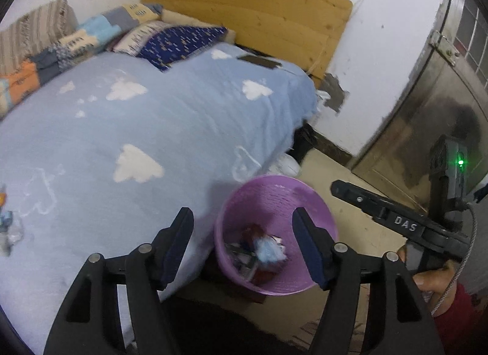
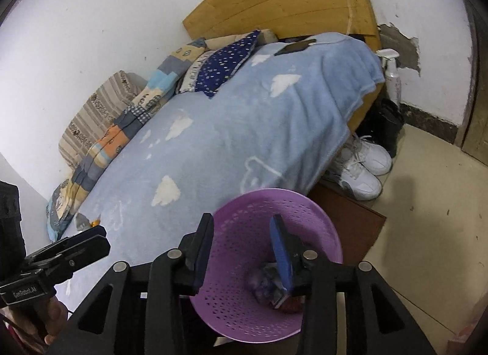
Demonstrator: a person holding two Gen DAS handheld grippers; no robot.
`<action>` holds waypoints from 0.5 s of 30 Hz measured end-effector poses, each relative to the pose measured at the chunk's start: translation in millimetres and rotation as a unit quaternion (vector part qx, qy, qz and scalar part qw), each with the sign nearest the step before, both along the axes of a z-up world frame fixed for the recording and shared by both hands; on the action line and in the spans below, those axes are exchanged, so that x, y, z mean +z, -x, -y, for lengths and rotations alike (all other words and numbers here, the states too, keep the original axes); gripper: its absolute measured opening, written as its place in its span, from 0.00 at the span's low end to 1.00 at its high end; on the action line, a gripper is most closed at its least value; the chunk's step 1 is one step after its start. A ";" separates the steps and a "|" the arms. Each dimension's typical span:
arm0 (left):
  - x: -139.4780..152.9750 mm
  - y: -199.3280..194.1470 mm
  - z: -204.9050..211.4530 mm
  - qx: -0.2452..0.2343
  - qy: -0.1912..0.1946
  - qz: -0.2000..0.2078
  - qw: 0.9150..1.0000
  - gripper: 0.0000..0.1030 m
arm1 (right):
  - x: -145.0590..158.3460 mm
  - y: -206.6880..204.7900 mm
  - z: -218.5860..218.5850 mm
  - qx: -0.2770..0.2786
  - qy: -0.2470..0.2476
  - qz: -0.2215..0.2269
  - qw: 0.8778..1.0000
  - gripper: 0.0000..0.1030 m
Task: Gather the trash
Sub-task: 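Move both open tools back over the remaining trash on the bed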
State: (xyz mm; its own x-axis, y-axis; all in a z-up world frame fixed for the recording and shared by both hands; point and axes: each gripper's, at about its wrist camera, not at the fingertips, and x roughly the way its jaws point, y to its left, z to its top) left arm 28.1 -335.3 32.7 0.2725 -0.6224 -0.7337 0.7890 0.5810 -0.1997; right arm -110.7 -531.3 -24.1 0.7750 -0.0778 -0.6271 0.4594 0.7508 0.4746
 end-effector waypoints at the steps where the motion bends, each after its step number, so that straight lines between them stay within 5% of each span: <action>1: 1.6 -1.9 -7.2 0.007 0.001 0.008 1.000 0.64 | 1.7 -2.0 -4.4 0.004 0.003 0.001 1.000 0.42; 15: -8.4 -49.1 -144.7 0.157 -0.029 0.078 0.984 0.65 | 19.4 -72.3 -88.2 0.121 0.033 0.002 0.992 0.46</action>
State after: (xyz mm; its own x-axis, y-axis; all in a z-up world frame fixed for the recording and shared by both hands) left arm 77.2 -190.6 24.3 0.5577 -0.4477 -0.6990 0.5870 0.8081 -0.0492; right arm -38.3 -443.1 -4.7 0.7782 0.0702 -0.6241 0.2605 0.8681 0.4225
